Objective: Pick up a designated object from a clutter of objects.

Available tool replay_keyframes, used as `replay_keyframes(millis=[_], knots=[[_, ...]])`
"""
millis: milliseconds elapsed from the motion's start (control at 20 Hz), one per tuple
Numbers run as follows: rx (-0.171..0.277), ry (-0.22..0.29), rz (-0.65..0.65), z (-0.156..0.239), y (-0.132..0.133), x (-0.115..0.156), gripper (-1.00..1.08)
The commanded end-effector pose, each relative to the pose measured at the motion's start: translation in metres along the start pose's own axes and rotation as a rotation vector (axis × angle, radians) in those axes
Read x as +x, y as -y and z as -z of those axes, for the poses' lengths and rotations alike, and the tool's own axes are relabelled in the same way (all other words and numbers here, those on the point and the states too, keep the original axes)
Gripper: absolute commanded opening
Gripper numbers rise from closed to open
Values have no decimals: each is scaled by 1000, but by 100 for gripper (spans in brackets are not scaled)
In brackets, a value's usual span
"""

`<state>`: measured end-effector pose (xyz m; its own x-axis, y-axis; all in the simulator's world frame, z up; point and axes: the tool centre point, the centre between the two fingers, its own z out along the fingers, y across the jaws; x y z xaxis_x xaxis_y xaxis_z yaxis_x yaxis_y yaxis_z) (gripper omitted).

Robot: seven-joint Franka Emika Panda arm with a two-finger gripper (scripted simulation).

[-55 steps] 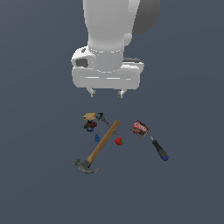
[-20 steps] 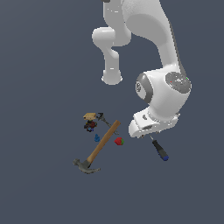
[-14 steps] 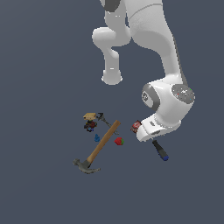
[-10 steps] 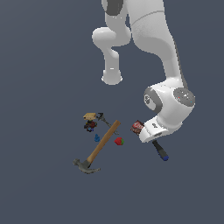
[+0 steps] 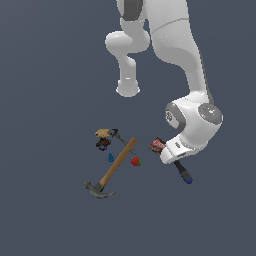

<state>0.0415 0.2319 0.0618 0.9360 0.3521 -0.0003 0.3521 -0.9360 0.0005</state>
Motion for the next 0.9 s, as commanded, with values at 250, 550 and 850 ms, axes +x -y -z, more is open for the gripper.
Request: replay_keyframes(millis=[250,550,850], knots=[[0,0,1,-33,1,-1,100],[0,0,1,-47,1,0,100],[0,0,1,-47,1,0,-100]])
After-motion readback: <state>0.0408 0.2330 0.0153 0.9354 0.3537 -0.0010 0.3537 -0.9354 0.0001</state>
